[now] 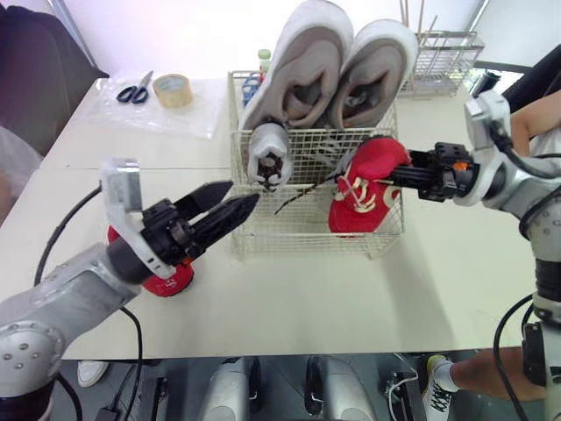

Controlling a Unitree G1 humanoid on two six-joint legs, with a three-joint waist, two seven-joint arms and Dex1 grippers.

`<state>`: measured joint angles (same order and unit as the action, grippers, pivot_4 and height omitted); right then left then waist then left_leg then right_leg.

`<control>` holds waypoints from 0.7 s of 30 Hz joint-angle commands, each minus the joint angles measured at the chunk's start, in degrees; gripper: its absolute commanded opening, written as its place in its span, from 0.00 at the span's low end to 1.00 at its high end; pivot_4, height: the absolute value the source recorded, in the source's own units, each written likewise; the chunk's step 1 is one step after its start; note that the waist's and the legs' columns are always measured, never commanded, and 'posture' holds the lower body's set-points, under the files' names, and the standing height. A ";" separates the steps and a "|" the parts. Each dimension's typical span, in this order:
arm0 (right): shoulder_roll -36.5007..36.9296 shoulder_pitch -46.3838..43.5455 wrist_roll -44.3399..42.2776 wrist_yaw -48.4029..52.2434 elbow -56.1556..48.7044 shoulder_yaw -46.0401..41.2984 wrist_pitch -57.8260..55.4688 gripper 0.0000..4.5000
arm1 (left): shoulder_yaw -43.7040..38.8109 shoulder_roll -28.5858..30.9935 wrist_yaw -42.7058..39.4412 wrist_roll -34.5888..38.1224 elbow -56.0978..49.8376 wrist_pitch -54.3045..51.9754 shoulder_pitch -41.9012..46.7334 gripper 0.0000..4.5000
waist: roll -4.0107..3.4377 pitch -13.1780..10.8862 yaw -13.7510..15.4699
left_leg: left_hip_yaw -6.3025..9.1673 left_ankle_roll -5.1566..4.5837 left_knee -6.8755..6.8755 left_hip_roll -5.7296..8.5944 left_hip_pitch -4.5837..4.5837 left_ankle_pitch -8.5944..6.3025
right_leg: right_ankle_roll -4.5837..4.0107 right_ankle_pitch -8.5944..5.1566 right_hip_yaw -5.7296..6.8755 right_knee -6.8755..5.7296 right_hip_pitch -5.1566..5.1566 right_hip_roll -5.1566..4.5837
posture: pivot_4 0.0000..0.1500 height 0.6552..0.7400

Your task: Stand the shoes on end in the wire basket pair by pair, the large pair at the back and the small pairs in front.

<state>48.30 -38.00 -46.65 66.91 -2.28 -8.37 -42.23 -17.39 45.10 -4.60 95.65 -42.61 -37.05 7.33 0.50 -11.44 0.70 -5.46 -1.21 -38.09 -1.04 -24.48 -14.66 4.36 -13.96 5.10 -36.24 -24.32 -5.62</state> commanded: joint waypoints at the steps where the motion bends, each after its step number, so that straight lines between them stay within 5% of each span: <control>1: -0.01 1.01 -0.24 -0.34 -2.09 -1.72 0.36 0.78 | -2.10 1.10 -0.16 2.25 -0.64 0.95 -0.29 0.87 | 0.00 0.00 0.00 | 0.00 0.00 -0.01 0.00 0.01 0.00 | 0.00 0.00 0.00 0.00 0.02 0.00 | 1.00 0.97; 2: 0.39 1.29 -0.12 -0.49 -2.12 -1.88 0.06 0.89 | -2.11 1.28 -0.20 2.49 -0.62 0.94 -0.37 0.87 | 0.00 0.01 0.01 | 0.00 0.00 -0.02 0.00 0.02 0.00 | 0.00 0.00 0.00 0.00 0.03 0.00 | 1.00 0.97; 16: 8.81 2.19 6.23 3.10 2.01 -3.73 4.33 0.89 | 0.05 0.39 -3.58 0.12 3.23 0.55 2.53 0.87 | 0.06 0.05 0.05 | 0.00 -0.03 -0.15 0.03 0.06 0.02 | -0.06 0.05 -0.04 0.00 0.12 0.02 | 1.00 0.97; 21: 9.57 2.36 1.58 4.76 -0.94 -6.55 1.10 0.89 | 0.96 -0.54 -4.75 -1.32 3.90 0.42 2.75 0.87 | 0.06 0.05 0.02 | 0.00 -0.02 -0.15 0.02 0.06 0.02 | -0.04 0.06 -0.04 0.00 0.11 0.03 | 1.00 0.97</control>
<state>56.65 -35.35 -42.53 70.93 -0.63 -11.89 -40.51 -16.41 44.71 -8.42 94.74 -38.27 -37.00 9.33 0.57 -11.39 0.72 -5.46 -1.23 -38.24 -1.02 -24.42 -14.64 4.32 -13.90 5.06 -36.24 -24.21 -5.59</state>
